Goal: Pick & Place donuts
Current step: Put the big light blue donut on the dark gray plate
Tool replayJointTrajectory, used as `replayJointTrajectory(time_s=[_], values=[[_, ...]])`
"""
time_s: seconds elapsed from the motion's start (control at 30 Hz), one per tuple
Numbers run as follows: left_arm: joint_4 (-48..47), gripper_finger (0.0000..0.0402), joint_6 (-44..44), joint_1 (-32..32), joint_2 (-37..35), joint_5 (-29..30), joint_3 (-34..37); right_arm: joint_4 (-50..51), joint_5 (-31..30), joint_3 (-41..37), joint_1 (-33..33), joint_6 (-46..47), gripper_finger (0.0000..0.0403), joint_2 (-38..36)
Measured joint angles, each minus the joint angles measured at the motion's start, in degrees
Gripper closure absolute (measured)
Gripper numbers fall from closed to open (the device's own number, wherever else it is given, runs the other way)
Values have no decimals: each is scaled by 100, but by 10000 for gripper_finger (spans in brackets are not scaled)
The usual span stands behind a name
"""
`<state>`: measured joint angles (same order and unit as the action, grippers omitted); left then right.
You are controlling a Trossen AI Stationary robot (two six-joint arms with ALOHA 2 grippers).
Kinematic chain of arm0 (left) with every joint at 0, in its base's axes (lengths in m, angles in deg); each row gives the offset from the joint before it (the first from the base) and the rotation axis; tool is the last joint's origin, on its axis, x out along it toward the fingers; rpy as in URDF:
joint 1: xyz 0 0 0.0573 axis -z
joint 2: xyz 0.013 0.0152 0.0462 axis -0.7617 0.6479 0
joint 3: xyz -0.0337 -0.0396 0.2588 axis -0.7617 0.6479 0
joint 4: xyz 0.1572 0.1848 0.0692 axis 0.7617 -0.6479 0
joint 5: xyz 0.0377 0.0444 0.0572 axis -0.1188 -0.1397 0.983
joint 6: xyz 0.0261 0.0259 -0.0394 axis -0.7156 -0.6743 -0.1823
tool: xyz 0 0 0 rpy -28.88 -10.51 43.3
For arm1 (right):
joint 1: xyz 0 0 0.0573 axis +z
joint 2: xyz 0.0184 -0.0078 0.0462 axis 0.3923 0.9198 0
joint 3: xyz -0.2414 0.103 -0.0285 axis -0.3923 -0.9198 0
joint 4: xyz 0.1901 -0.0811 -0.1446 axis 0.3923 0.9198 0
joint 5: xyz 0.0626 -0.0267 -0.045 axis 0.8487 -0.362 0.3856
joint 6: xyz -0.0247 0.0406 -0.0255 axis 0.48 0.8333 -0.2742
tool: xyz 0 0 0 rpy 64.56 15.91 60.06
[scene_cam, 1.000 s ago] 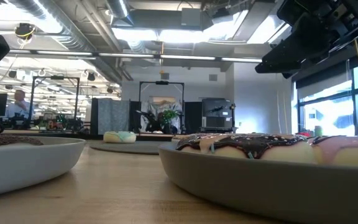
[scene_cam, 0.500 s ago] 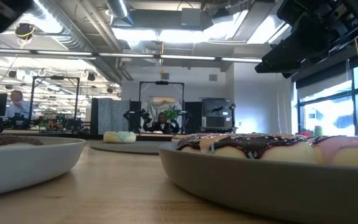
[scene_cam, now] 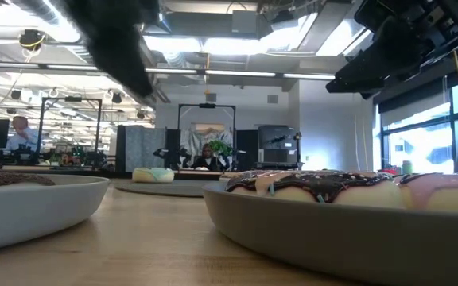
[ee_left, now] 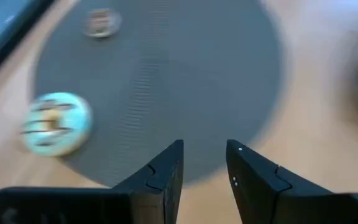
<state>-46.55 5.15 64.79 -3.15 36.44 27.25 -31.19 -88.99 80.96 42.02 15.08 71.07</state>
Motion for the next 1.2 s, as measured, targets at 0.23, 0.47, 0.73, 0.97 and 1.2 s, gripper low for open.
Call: replayJointTrajectory(time_s=[0.23,0.47,0.73,0.97,1.2], values=[[163,286,-796,-2138,111,-820,13,18,-2,-1,0,-310,253,0],[665,289,-472,-2902,391,-763,7,39,-13,-1,0,-786,253,0],[1049,298,-82,-3118,1411,-836,7,40,-15,-1,0,-905,253,0],[1125,295,161,-3349,2081,-780,7,40,-13,-1,1,-899,253,0],[1134,300,174,-3368,2118,-394,7,38,-13,-1,1,-900,253,0]])
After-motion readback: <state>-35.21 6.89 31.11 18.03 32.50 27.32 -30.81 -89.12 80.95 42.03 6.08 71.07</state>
